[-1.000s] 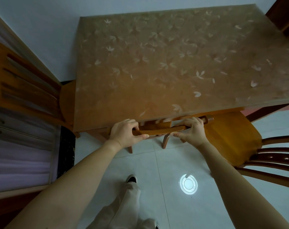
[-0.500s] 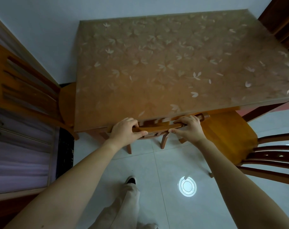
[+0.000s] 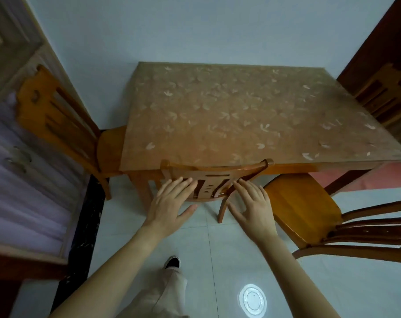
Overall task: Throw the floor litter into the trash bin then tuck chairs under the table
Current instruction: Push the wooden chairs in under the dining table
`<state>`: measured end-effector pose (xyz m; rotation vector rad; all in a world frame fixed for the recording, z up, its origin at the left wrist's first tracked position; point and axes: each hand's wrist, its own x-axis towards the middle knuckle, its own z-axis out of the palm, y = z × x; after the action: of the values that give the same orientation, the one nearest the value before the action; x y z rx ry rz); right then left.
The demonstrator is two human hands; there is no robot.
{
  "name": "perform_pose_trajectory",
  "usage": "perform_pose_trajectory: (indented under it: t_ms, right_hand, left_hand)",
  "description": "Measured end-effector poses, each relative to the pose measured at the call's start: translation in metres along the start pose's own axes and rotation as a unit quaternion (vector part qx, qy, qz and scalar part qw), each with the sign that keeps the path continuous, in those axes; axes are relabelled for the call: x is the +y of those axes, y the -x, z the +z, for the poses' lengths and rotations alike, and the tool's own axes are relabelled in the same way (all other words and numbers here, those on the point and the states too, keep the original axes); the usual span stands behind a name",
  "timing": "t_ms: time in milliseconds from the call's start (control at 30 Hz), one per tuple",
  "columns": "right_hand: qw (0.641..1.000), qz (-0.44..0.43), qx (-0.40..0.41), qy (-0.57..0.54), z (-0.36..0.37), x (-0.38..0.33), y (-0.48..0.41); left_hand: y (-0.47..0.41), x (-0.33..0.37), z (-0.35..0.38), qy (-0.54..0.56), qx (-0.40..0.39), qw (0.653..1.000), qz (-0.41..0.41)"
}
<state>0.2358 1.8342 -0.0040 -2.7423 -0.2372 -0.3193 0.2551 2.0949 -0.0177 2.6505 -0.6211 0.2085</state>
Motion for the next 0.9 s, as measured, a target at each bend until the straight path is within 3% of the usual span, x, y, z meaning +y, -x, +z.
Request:
perform_pose_trajectory:
  t_ms: [367, 667, 900]
  right_hand:
    - [0.995, -0.008, -0.095, -0.015, 0.02, -0.06, 0.136]
    - [0.997, -0.048, -0.058, -0.033, 0.023, -0.133, 0.115]
    - [0.989, -0.094, -0.089, -0.072, 0.075, -0.235, 0.073]
  left_hand:
    - [0.181, 0.026, -0.004, 0.016, -0.08, 0.991, -0.109]
    - [0.202, -0.007, -0.049, 0.026, 0.013, 0.989, -0.142]
    - [0.248, -0.096, -0.095, 0.032, 0.069, 0.979, -0.188]
